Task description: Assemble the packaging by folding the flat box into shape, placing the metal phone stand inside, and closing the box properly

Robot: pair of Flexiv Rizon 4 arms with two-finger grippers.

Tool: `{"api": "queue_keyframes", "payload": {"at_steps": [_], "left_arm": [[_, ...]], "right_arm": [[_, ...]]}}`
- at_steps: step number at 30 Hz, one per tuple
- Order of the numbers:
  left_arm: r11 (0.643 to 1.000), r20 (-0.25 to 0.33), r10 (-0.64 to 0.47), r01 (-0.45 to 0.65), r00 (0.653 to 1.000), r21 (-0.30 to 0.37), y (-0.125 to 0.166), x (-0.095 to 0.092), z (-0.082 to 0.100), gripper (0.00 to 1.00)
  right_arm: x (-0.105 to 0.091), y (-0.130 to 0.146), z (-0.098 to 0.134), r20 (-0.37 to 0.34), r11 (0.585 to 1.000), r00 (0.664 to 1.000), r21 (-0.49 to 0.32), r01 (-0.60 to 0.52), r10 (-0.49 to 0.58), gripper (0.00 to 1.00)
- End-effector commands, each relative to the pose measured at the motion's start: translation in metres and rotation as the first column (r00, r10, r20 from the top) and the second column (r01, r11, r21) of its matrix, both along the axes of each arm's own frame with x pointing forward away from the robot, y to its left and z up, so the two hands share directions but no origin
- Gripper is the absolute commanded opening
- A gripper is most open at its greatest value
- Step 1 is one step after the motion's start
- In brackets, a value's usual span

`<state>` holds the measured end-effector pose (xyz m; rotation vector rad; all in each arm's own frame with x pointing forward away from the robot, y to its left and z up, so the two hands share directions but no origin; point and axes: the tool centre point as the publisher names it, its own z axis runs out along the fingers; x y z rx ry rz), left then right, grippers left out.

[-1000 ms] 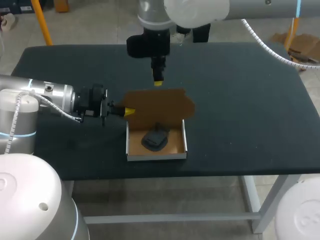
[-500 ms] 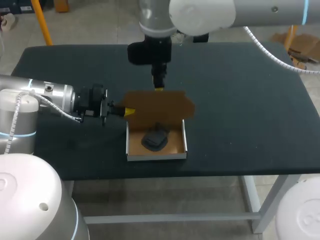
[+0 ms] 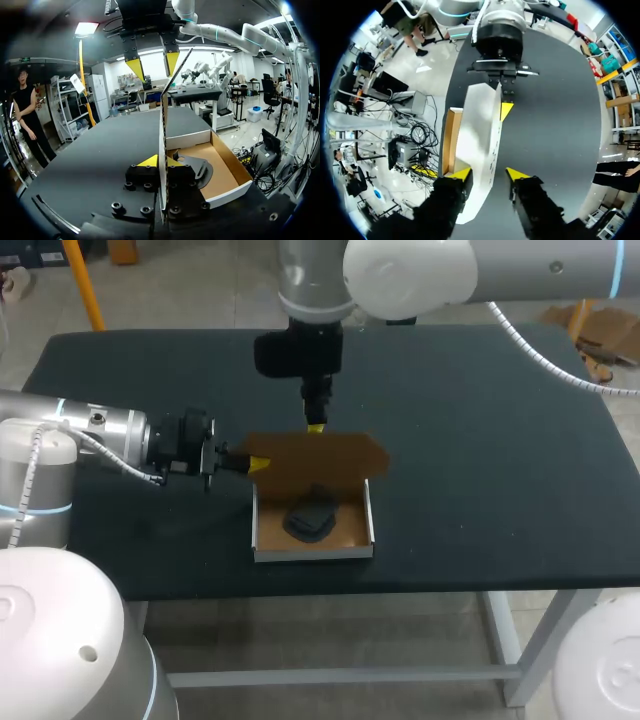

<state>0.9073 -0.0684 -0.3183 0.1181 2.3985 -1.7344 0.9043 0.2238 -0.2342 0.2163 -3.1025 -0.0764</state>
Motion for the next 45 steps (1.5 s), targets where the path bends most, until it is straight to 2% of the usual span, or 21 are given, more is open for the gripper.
{"api": "queue_keyframes", "payload": {"at_steps": [1,23,26,33,45], "left_arm": [[1.0,0.001,0.0,0.0,1.0,-0.002,0.0,0.001,-0.001,0.0],[1.0,0.001,0.0,0.0,1.0,-0.002,0.0,0.001,-0.001,0.0],[1.0,0.001,0.0,0.0,1.0,-0.002,0.0,0.001,-0.001,0.0],[1.0,0.001,0.0,0.0,1.0,-0.002,0.0,0.001,-0.001,0.0],[1.0,0.001,0.0,0.0,1.0,-0.002,0.0,0.001,-0.001,0.0]], "right_arm": [[-0.002,0.001,-0.001,-0.007,1.0,1.0,-0.002,0.004,-0.004,0.47],[-0.001,0.007,-0.017,-0.037,1.0,0.999,-0.025,0.016,-0.017,0.5],[0.0,0.008,-0.018,-0.041,1.0,0.999,-0.028,0.014,-0.015,0.56],[0.003,0.01,-0.024,-0.054,1.0,0.998,-0.03,0.011,-0.012,0.64],[0.007,0.011,-0.027,-0.065,0.999,0.998,-0.036,0.013,-0.015,0.68]]}}
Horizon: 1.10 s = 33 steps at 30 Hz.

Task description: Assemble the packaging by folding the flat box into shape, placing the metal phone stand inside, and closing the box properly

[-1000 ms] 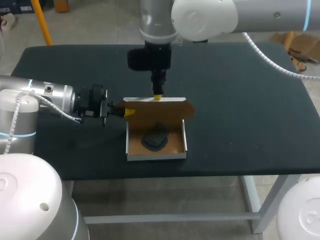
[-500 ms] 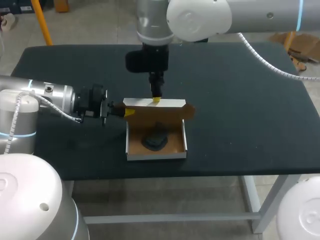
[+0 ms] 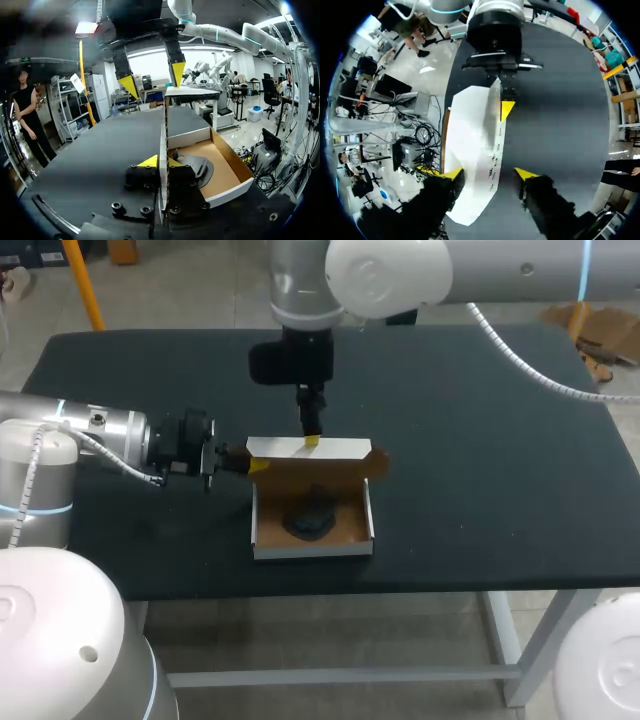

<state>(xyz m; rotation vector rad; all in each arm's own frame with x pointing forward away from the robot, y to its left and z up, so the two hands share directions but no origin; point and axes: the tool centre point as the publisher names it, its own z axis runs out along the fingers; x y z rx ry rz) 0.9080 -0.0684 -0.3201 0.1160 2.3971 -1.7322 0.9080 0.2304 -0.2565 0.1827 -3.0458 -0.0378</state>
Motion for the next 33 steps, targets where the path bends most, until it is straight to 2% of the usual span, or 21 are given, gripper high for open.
{"api": "queue_keyframes", "payload": {"at_steps": [1,15,23,33], "left_arm": [[1.0,0.0,-0.002,0.002,1.0,-0.002,0.0,0.0,0.001,0.0],[1.0,0.0,-0.002,0.002,1.0,-0.002,0.0,0.0,0.001,0.0],[1.0,0.0,-0.002,0.002,1.0,-0.002,0.0,0.0,0.001,0.0],[1.0,0.0,-0.002,0.002,1.0,-0.002,0.0,0.0,0.001,0.0]], "right_arm": [[0.002,0.005,-0.004,-0.006,1.0,1.0,-0.007,-0.006,0.006,0.67],[-0.006,0.005,0.003,0.016,1.0,1.0,-0.011,-0.016,0.016,0.72],[-0.01,0.002,0.002,0.025,1.0,1.0,-0.015,-0.005,0.005,0.81],[-0.007,-0.001,-0.005,0.027,1.0,1.0,-0.019,0.013,-0.012,0.78]]}}
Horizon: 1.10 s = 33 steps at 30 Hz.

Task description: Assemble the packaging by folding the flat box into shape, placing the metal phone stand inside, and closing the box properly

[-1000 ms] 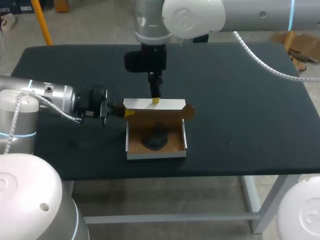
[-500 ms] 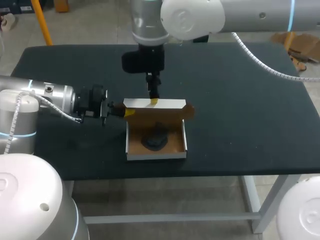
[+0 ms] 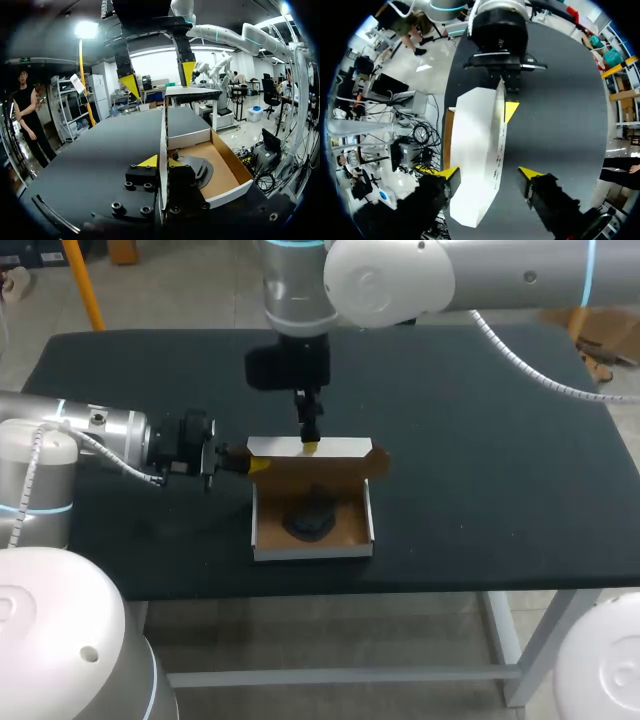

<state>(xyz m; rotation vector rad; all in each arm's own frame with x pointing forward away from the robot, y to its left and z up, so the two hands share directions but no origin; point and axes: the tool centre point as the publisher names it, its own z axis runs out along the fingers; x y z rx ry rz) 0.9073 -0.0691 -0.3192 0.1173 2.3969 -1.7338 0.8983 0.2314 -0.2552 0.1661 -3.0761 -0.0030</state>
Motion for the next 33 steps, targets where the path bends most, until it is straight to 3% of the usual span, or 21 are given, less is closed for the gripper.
{"api": "queue_keyframes", "payload": {"at_steps": [1,5,10,13,15,18,19,21,33], "left_arm": [[1.0,0.0,-0.001,0.001,1.0,-0.001,0.001,0.001,0.0,0.0],[1.0,0.0,-0.001,0.001,1.0,-0.001,0.001,0.001,0.0,0.0],[1.0,0.0,-0.001,0.001,1.0,-0.001,0.001,0.001,0.0,0.0],[1.0,0.0,-0.001,0.001,1.0,-0.001,0.001,0.001,0.0,0.0],[1.0,0.0,-0.001,0.001,1.0,-0.001,0.001,0.001,0.0,0.0],[1.0,0.0,-0.001,0.001,1.0,-0.001,0.001,0.001,0.0,0.0],[1.0,0.0,-0.001,0.001,1.0,-0.001,0.001,0.001,0.0,0.0],[1.0,0.0,-0.001,0.001,1.0,-0.001,0.001,0.001,0.0,0.0],[1.0,0.0,-0.001,0.001,1.0,-0.001,0.001,0.001,0.0,0.0]], "right_arm": [[0.003,-0.002,-0.008,-0.007,1.0,1.0,0.002,0.004,-0.004,0.78],[0.007,-0.002,-0.014,-0.012,1.0,1.0,-0.003,0.011,-0.011,0.76],[0.009,-0.003,-0.015,-0.01,1.0,1.0,-0.004,0.017,-0.017,0.65],[0.01,-0.002,-0.015,-0.01,1.0,1.0,-0.006,0.017,-0.017,0.48],[0.011,-0.001,-0.016,-0.011,1.0,1.0,-0.007,0.017,-0.017,0.42],[0.011,0.0,-0.018,-0.015,1.0,1.0,-0.009,0.015,-0.015,0.24],[0.011,0.0,-0.019,-0.017,1.0,1.0,-0.009,0.014,-0.014,0.11],[0.012,0.0,-0.019,-0.019,1.0,1.0,-0.009,0.013,-0.013,0.0],[0.01,-0.001,-0.015,-0.003,1.0,1.0,0.018,0.019,-0.019,0.0]]}}
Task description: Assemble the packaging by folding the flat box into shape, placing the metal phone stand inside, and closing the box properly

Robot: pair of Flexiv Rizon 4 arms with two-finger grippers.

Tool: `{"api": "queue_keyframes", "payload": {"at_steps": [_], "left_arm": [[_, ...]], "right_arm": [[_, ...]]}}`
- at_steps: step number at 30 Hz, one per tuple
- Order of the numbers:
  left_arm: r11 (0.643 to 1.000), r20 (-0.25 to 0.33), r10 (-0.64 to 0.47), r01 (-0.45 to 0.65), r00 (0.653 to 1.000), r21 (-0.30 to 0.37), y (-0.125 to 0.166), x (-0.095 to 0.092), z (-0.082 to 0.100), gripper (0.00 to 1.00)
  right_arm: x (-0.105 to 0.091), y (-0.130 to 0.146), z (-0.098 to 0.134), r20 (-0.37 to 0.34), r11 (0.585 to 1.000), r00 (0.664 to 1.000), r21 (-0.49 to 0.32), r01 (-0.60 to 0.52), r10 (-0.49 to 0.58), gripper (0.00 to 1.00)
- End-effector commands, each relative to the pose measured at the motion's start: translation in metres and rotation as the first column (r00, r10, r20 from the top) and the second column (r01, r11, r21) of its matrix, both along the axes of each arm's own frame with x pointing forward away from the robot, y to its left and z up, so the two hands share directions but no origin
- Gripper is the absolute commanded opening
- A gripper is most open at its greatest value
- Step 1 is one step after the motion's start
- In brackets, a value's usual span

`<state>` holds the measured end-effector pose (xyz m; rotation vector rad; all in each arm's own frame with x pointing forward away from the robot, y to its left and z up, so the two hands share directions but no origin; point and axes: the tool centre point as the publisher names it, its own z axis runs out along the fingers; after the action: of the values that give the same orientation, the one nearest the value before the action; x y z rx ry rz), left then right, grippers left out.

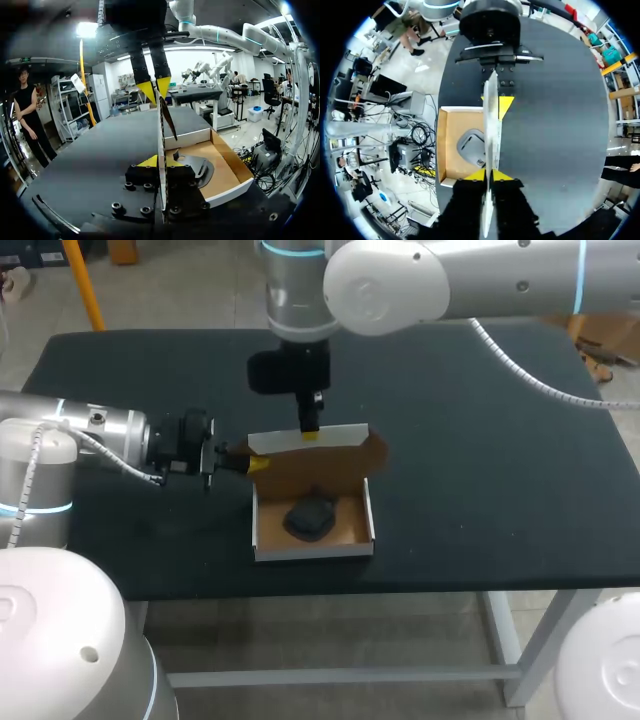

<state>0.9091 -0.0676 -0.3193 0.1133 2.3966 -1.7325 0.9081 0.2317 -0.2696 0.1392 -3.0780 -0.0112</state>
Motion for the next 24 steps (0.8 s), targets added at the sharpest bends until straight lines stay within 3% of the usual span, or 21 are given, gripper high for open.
{"api": "queue_keyframes", "payload": {"at_steps": [1,2,13,24], "left_arm": [[1.0,0.001,-0.004,0.004,1.0,-0.002,-0.001,-0.001,0.0,0.0],[1.0,0.001,-0.004,0.004,1.0,-0.002,-0.001,-0.001,0.0,0.0],[1.0,0.001,-0.004,0.004,1.0,-0.002,-0.001,-0.001,0.0,0.0],[1.0,0.001,-0.004,0.004,1.0,-0.002,-0.001,-0.001,0.0,0.0]], "right_arm": [[0.0,-0.001,0.001,-0.002,1.0,1.0,0.02,0.007,-0.007,0.69],[0.0,-0.001,0.003,-0.001,1.0,1.0,0.026,0.012,-0.012,1.0],[0.006,-0.012,0.039,0.004,0.984,0.988,0.099,0.151,-0.152,1.0],[0.017,-0.024,0.075,0.008,0.922,0.933,0.161,0.353,-0.359,1.0]]}}
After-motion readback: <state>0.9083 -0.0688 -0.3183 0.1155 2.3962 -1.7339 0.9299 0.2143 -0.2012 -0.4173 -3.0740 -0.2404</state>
